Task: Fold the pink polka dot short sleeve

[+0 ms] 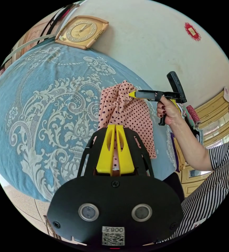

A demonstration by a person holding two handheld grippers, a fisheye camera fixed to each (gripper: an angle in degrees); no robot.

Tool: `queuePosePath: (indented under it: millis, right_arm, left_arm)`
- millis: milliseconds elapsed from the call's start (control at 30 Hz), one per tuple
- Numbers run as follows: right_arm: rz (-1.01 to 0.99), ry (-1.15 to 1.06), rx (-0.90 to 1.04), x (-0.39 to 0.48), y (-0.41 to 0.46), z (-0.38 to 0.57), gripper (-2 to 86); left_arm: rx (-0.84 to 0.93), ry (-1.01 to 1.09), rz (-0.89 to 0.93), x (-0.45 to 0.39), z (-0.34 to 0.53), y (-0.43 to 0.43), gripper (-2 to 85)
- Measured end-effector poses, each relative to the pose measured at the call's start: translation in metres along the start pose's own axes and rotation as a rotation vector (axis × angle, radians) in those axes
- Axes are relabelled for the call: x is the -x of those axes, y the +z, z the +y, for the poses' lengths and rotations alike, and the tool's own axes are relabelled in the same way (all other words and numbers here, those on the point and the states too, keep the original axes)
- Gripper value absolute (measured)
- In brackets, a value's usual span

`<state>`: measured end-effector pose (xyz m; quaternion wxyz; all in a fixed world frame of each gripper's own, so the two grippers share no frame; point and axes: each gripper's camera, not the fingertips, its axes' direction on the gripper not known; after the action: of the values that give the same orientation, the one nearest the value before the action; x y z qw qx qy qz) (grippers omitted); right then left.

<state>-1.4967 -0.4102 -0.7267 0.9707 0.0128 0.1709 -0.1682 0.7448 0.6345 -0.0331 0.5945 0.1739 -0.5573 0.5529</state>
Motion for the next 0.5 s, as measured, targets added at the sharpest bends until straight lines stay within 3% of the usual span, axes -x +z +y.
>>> queuePosePath:
  millis: [167, 367, 500]
  right_arm:
    - [-0.062, 0.052, -0.055, 0.011, -0.045, 0.06, 0.2]
    - [-0.157, 0.035, 0.056, 0.07, -0.045, 0.149, 0.5]
    - [-0.082, -0.037, 0.131, 0.127, -0.037, 0.185, 1.8]
  left_arm:
    - [-0.025, -0.09, -0.006, 0.019, 0.034, -0.027, 0.4]
    - [-0.052, -0.227, 0.09, 0.044, 0.055, -0.043, 1.3]
    - [-0.042, -0.285, 0.167, 0.055, 0.059, -0.039, 1.5]
